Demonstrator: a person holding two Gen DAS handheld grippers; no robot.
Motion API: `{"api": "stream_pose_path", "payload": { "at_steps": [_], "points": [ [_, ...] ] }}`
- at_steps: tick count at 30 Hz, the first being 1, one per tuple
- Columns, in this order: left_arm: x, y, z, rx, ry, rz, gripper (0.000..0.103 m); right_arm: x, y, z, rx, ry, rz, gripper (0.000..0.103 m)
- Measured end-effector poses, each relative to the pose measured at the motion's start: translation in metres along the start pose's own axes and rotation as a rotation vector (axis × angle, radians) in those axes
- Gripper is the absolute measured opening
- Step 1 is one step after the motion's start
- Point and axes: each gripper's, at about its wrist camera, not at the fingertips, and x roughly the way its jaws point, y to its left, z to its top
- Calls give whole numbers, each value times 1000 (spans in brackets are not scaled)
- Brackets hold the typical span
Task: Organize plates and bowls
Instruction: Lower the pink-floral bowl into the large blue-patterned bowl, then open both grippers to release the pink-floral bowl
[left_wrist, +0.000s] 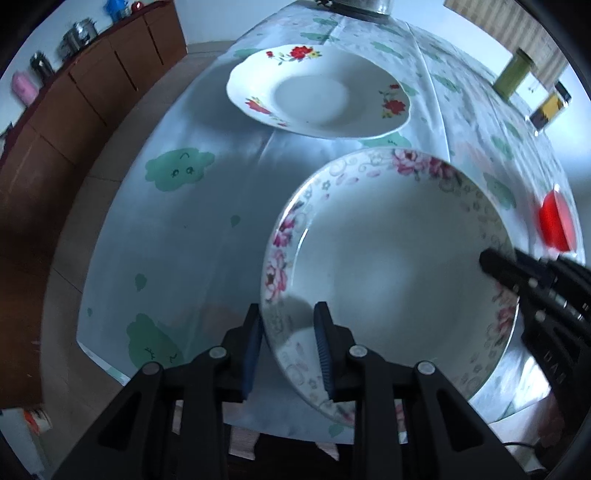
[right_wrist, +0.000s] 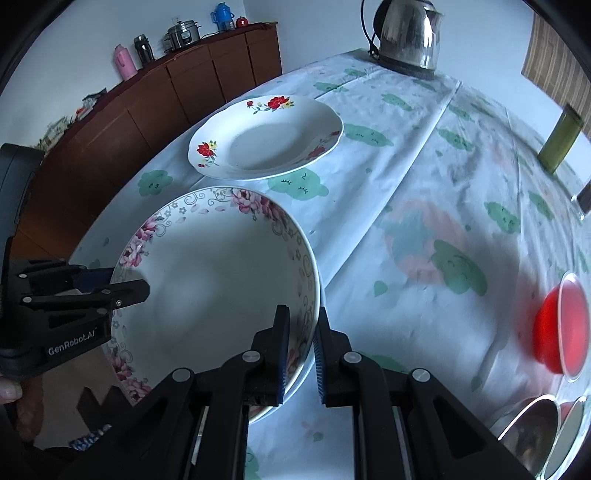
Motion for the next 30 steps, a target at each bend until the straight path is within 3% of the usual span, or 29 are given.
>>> {"api": "stream_pose_path", "payload": {
  "at_steps": [30],
  "points": [
    [3, 1, -2, -28, -9, -8, 26, -1, 7, -3, -76, -2, -44, 17]
  ]
}}
